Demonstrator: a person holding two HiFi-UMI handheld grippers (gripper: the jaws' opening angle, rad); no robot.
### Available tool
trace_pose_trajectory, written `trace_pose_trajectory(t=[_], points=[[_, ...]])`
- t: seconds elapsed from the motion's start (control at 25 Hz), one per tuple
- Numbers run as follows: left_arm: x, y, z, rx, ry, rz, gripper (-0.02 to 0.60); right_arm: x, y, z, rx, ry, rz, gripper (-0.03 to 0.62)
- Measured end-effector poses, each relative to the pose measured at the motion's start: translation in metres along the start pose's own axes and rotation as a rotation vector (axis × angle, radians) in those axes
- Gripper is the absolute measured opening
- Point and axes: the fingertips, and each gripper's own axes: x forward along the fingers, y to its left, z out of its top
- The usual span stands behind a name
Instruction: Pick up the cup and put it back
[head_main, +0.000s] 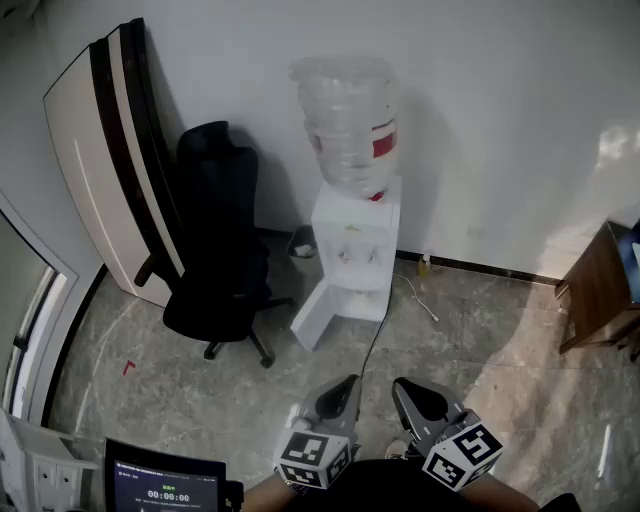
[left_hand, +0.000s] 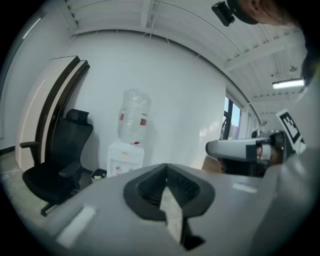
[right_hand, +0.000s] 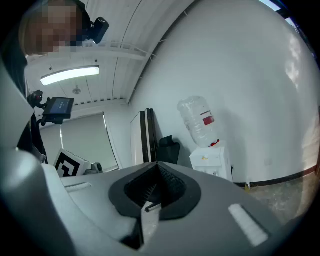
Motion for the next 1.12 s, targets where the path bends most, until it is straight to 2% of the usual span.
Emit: trace_pose_trajectory(t=[1.12], points=[[-0.010,-0.005,-0.003,-0.004,-0.010,0.004,0.003,-0.011,0.005,-0.003,0.006,-0.009,-0.015,0.008]])
